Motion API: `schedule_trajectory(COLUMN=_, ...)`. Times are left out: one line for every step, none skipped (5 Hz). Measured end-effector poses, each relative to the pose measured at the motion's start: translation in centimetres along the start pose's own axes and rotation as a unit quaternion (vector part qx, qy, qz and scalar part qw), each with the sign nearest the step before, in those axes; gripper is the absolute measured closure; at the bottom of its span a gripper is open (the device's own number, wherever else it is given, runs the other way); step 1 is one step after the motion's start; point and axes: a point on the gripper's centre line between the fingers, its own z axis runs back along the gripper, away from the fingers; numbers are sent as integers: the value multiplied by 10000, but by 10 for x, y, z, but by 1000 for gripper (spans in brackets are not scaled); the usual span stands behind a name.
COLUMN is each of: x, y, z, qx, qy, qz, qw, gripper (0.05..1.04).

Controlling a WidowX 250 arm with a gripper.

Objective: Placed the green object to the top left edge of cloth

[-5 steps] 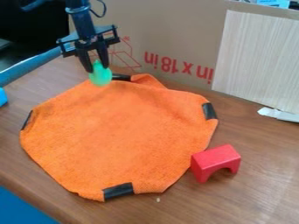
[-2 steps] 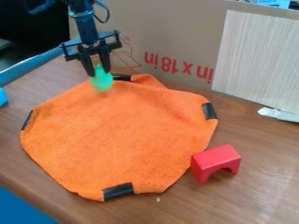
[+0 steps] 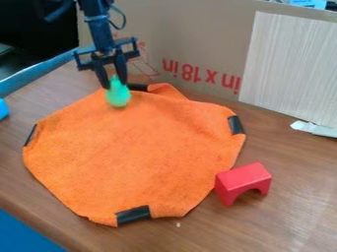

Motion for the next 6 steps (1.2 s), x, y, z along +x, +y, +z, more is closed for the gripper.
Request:
schedule_trajectory(x=-3, y=-1, z=-4, qx=4, qy=323, qz=-38, qw=9995, gripper=640)
schedule_trajectory(x=-4, y=2, z=1, qx=-13, qy=426, qz=-68, qw=9991, gripper=331)
schedule_trajectory(x=-4, y=4, z=-1, qx=-93, qy=453, qz=-110, qw=9989, gripper=98)
schedule_trajectory(x=-5, y=8, z=27, qx=-423, qy=174, qz=-33, qw=9989, gripper=82)
schedule_trajectory(x=-12, y=24, z=65, qx=-701, qy=-88, qz=23, qw=9975, gripper=83)
schedule_trajectory(x=-42, y=43, z=102, qx=-603, qy=-1039, qz=-137, qw=9927, gripper=84)
